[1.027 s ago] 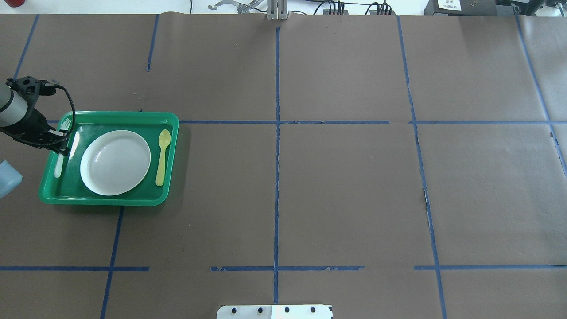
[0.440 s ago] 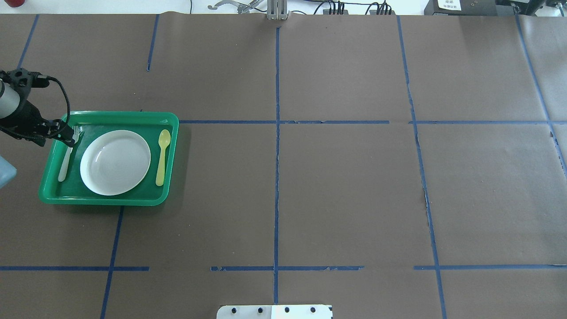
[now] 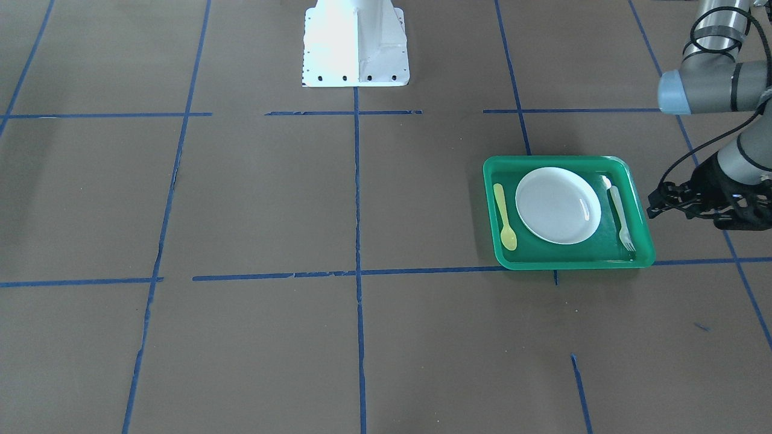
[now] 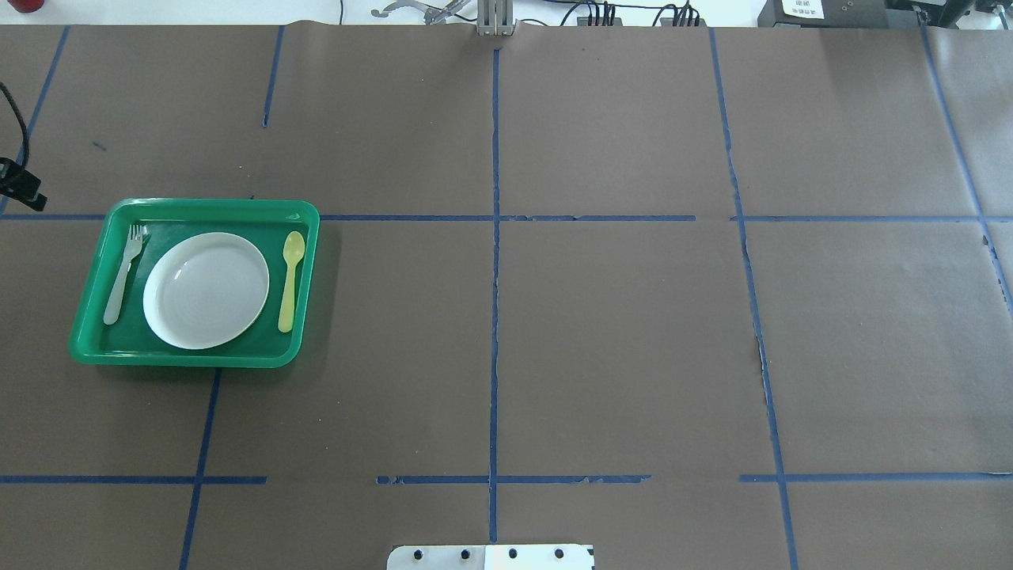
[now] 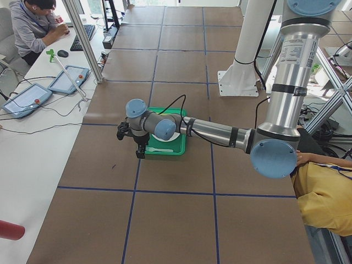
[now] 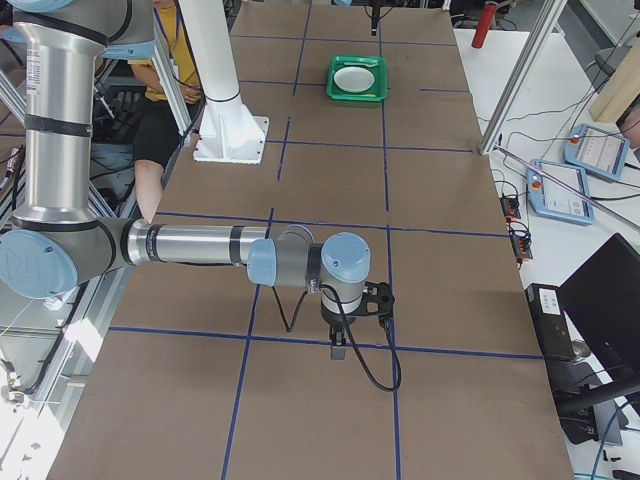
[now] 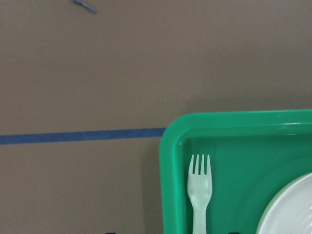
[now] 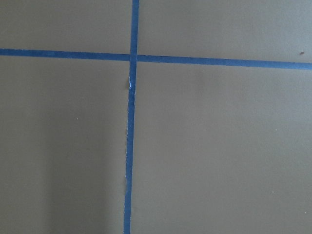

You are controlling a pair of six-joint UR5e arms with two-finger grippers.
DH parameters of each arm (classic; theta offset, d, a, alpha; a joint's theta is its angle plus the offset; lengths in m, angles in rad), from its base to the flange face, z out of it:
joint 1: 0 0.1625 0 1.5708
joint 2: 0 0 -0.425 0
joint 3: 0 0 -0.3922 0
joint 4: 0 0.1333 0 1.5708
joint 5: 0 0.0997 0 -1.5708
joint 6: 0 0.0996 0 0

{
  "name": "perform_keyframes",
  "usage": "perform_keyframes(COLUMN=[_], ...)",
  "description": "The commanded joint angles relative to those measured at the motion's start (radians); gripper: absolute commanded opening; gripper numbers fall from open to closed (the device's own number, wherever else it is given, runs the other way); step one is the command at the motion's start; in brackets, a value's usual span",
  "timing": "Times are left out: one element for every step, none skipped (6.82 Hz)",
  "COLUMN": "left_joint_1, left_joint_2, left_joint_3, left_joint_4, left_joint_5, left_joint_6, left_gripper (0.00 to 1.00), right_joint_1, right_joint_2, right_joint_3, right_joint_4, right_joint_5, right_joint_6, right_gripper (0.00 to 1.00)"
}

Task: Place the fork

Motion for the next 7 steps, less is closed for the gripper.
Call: perform_keyframes(left_joint_1=[-0.151, -0.214, -0.283, -0.344, -0.383, -0.418, -0.42], left_joint_2=[0.003, 0.011, 0.011, 0.011, 0.011, 0.011, 0.008], left_joint_3=[0.001, 0.006, 0.026, 0.036, 0.052, 0.082, 0.087], left_joint_4=[0.097, 0.111, 0.167, 0.204, 0.227, 0.241, 0.266], left_joint_5=[0.0, 0.002, 0.002, 0.003, 0.005, 0.002, -0.003], left_joint_6=[0.237, 0.288, 0.391, 0.454, 0.485, 0.528, 0.534], left_gripper=[0.82, 0.82, 0.82, 0.81, 0.81, 0.79, 0.8], right_joint_1=[0.0, 0.0, 0.0, 0.0, 0.0, 0.0, 0.0], right_joint_2=[0.0, 0.0, 0.0, 0.0, 0.0, 0.0, 0.0], right_joint_3=[0.0, 0.0, 0.0, 0.0, 0.0, 0.0, 0.0], right_joint_4=[0.0, 0.0, 0.0, 0.0, 0.0, 0.0, 0.0], right_joint_5=[0.0, 0.0, 0.0, 0.0, 0.0, 0.0, 0.0], right_joint_6=[0.0, 0.0, 0.0, 0.0, 0.001, 0.0, 0.0], right_gripper=[1.0, 1.0, 1.0, 1.0, 1.0, 1.0, 1.0])
